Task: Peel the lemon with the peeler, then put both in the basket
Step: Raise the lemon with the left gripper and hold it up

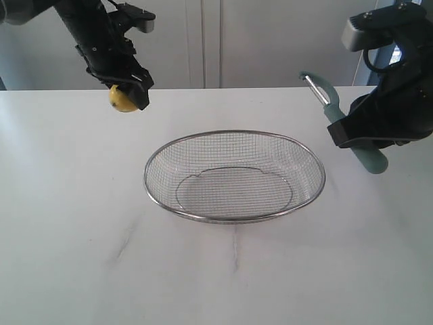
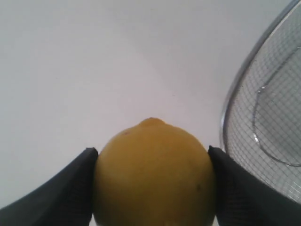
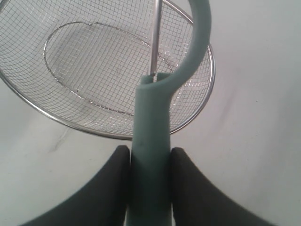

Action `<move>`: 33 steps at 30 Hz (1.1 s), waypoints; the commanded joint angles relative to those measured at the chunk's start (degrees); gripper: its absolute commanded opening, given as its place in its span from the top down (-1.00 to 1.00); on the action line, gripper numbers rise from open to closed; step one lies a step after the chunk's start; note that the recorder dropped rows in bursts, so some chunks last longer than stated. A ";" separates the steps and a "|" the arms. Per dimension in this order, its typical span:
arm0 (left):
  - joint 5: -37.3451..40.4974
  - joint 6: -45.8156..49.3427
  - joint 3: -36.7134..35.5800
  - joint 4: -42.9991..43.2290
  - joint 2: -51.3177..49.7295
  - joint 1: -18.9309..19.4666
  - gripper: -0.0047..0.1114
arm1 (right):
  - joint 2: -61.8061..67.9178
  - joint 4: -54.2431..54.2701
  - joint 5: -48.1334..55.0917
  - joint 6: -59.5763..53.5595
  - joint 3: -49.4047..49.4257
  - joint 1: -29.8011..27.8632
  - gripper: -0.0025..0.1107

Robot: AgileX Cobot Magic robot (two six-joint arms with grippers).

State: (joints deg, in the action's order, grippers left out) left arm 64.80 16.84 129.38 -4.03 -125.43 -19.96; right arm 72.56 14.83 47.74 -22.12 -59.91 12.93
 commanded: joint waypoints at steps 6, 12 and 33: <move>4.48 6.48 -20.12 -8.76 13.16 4.05 0.92 | -0.32 0.32 -0.72 -0.12 0.03 -0.35 0.96; -6.23 16.15 -40.72 -18.92 25.32 8.45 0.92 | -0.32 0.32 -0.72 -0.12 0.03 -0.35 0.96; -2.88 46.45 -63.72 -53.22 46.42 11.26 0.92 | -0.32 0.32 -0.72 -0.12 0.03 -0.35 0.96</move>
State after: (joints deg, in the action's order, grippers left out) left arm 59.51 61.78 66.14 -53.32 -79.88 -8.64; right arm 72.56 14.87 47.74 -22.12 -59.91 12.93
